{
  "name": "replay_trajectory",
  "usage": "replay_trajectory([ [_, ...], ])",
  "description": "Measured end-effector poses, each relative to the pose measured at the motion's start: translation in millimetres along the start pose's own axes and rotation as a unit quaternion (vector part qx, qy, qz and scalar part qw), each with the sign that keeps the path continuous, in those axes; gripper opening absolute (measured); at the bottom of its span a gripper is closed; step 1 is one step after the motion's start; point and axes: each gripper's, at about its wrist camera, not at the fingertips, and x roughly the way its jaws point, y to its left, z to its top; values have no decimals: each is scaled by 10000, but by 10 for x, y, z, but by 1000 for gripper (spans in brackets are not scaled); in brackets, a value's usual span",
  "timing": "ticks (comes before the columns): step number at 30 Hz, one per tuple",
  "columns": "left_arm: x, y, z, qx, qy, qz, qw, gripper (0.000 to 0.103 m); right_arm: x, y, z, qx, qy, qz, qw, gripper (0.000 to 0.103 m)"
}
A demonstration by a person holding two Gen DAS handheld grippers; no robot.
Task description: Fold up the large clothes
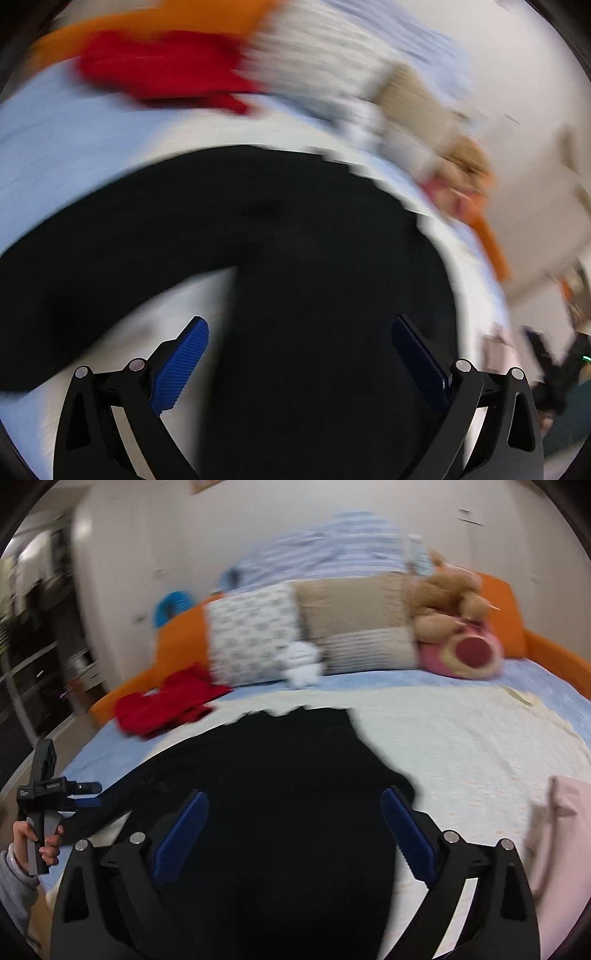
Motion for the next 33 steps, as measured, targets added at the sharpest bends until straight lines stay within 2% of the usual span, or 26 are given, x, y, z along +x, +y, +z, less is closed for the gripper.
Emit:
replay_trajectory([
  [2, -352, 710, -161, -665, -115, 328, 9972, 100, 60, 371, -68, -191, 125, 127, 9997, 95],
  [4, -706, 1485, -326, -1466, -201, 578, 9873, 100, 186, 717, -96, -406, 306, 249, 9984, 94],
  [7, -1054, 2237, -532, -1993, -299, 1092, 9734, 100, 439, 1178, -105, -564, 627, 492, 9952, 94],
  [8, -1169, 2493, -624, -2228, -344, 1142, 9675, 100, 529, 1327, -97, -581, 734, 587, 9939, 94],
  [10, -1266, 2823, -717, -2560, -408, 849, 9621, 100, 676, 1613, -91, -619, 936, 783, 9906, 94],
  [12, -1318, 3006, -741, -2741, -488, 462, 9594, 100, 829, 1902, -68, -716, 1087, 847, 9879, 94],
  [13, -1333, 3038, -722, -2752, -494, 431, 9591, 100, 939, 2102, -46, -805, 1185, 918, 9854, 94],
  [17, -1436, 2984, -664, -2688, -429, 887, 9581, 100, 1159, 2599, -35, -1024, 1415, 1169, 9777, 94],
  [18, -1453, 3033, -651, -2691, -364, 902, 9582, 100, 1207, 2720, -37, -1122, 1399, 1175, 9767, 94],
  [21, -1356, 3181, -564, -2686, -269, 401, 9620, 100, 1448, 3022, -65, -1291, 1489, 1178, 9733, 94],
  [23, -1261, 3182, -509, -2571, -234, 197, 9659, 100, 1626, 3161, -72, -1262, 1581, 1260, 9712, 94],
  [24, -1221, 3155, -464, -2461, -278, 217, 9686, 100, 1731, 3249, -69, -1267, 1632, 1305, 9697, 93],
  [25, -1198, 3130, -442, -2375, -344, 254, 9704, 96, 1905, 3382, -41, -1301, 1678, 1349, 9678, 90],
  [26, -1183, 3114, -421, -2310, -386, 316, 9717, 73, 2018, 3444, -18, -1321, 1730, 1380, 9662, 88],
  [27, -1152, 3122, -397, -2313, -364, 437, 9712, 52, 2240, 3564, 32, -1373, 1891, 1400, 9622, 78],
  [28, -1120, 3161, -390, -2408, -294, 498, 9689, 16, 2392, 3630, 69, -1396, 2006, 1411, 9594, 66],
  [29, -1113, 3205, -392, -2505, -296, 377, 9669, 14, 2591, 3705, 119, -1390, 2167, 1437, 9556, 59],
  [30, -1125, 3236, -405, -2588, -400, 118, 9650, 13, 2876, 3791, 199, -1314, 2411, 1460, 9504, 46],
  [31, -1159, 3210, -412, -2517, -517, 8, 9664, 13, 3105, 3850, 270, -1192, 2606, 1444, 9471, 40],
  [33, -1252, 3072, -416, -2242, -706, -73, 9720, 12, 3472, 3875, 394, -945, 2864, 1334, 9441, 40],
])
